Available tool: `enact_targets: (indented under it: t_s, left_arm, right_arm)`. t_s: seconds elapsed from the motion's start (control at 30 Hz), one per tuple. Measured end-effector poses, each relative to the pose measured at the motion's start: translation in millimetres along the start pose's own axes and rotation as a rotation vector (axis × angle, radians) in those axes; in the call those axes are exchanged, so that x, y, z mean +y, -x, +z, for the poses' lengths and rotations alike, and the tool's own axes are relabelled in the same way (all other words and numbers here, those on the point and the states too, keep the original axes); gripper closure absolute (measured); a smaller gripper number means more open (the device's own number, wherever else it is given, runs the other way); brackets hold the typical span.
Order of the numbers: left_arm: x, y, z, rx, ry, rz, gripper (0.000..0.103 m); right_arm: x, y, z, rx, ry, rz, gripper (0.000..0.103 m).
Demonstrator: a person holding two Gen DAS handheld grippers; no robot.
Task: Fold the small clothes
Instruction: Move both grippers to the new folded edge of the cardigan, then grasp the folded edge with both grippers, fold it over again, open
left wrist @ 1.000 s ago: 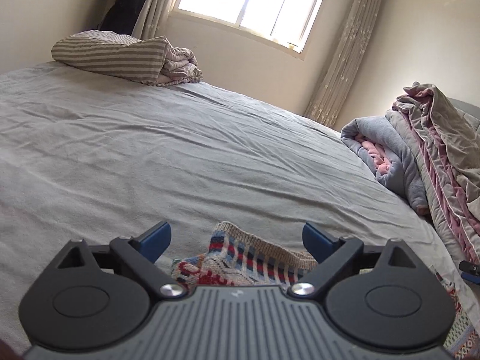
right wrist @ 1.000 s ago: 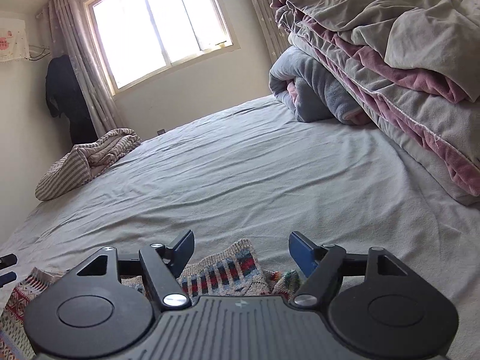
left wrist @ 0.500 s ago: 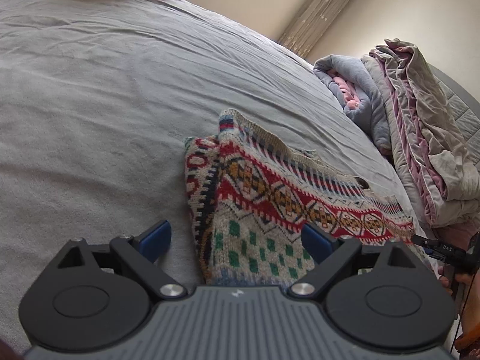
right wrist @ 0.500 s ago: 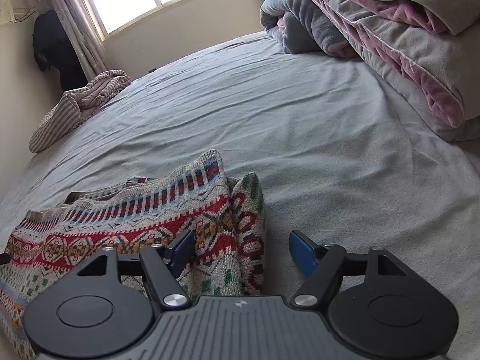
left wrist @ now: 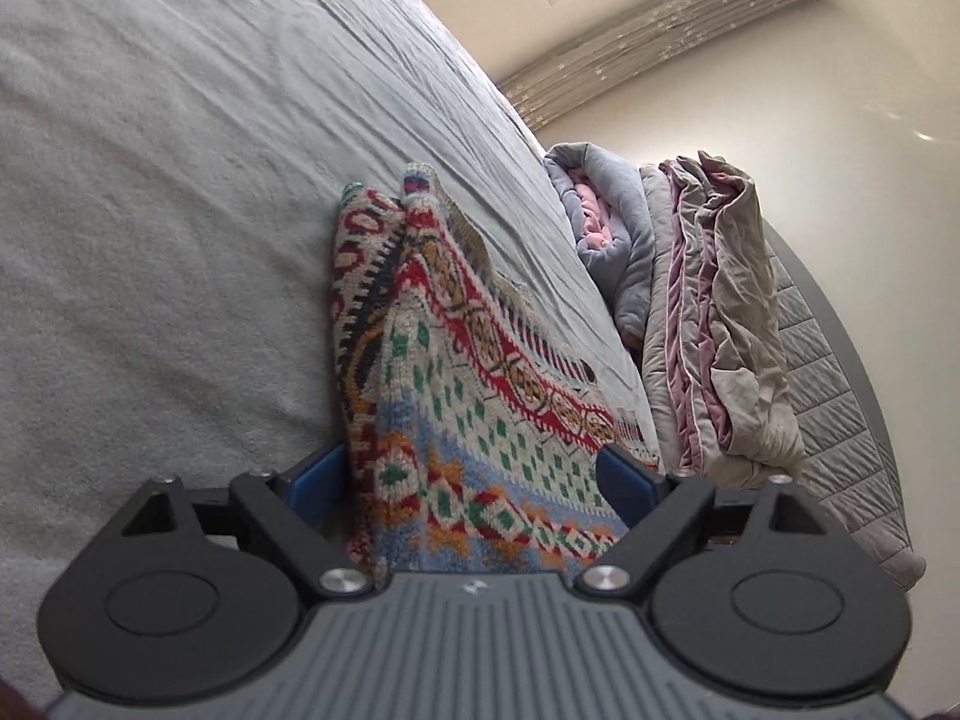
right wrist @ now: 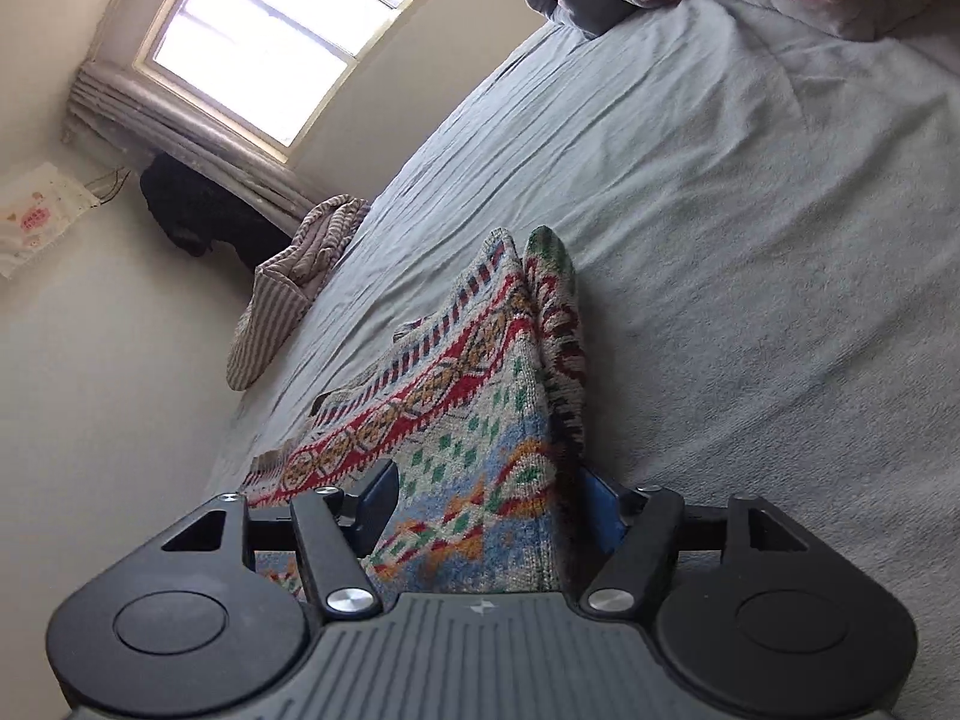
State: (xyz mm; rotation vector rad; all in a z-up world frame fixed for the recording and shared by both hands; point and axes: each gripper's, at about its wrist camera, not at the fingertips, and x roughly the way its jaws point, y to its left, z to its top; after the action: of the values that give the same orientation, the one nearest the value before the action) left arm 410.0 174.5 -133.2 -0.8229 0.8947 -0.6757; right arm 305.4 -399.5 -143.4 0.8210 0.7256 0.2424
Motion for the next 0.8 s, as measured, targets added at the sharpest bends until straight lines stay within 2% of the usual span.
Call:
enact_targets:
  t_s: [0.03, 0.13, 0.17, 0.2, 0.23, 0.27, 0.3, 0.4, 0.5, 0.67, 0.8]
  left_arm:
    - [0.3, -7.3, -1.6, -0.011, 0.009, -0.009, 0.026]
    - [-3.6, -21.7, -6.8, -0.036, 0.001, -0.056, 0.029]
    - [-5.2, -25.7, -7.7, -0.040, 0.005, -0.054, 0.033]
    - [-5.7, -28.6, -9.1, -0.043, 0.017, -0.031, 0.049]
    - [-3.8, -31.3, -10.3, -0.038, 0.051, 0.003, 0.086]
    - [0.1, -34.0, -11.6, -0.027, 0.097, 0.031, 0.090]
    - [0.7, -32.2, -13.4, -0.038, 0.111, 0.036, 0.091]
    - [-19.5, -17.7, -18.2, -0.076, 0.051, 0.059, 0.091]
    - [-40.7, 0.0, -21.4, -0.085, 0.035, 0.073, 0.091]
    - [-76.5, 44.3, -39.7, -0.026, 0.046, 0.122, 0.091]
    - [-85.5, 88.4, -77.6, 0.033, 0.031, 0.137, 0.091]
  right_arm:
    - [5.7, -7.5, -1.2, -0.002, 0.018, -0.002, 0.046]
    - [20.8, -25.7, -3.4, -0.014, 0.027, -0.002, 0.047]
    - [24.7, -30.1, -4.0, -0.021, 0.028, -0.014, 0.056]
    - [27.3, -33.6, -5.1, -0.024, 0.026, -0.032, 0.064]
    - [27.0, -38.7, -4.4, -0.015, 0.003, -0.045, 0.080]
    - [27.4, -38.3, -4.9, -0.024, -0.017, -0.051, 0.082]
    - [30.2, -36.7, -4.9, -0.029, -0.023, -0.061, 0.083]
    - [44.8, -24.4, -5.9, -0.055, 0.003, -0.083, 0.085]
    - [62.9, -6.0, -4.7, -0.070, 0.016, -0.069, 0.087]
    - [94.9, 30.4, -13.5, -0.008, 0.042, -0.101, 0.087]
    - [105.5, 67.1, -41.6, 0.067, 0.066, -0.116, 0.087]
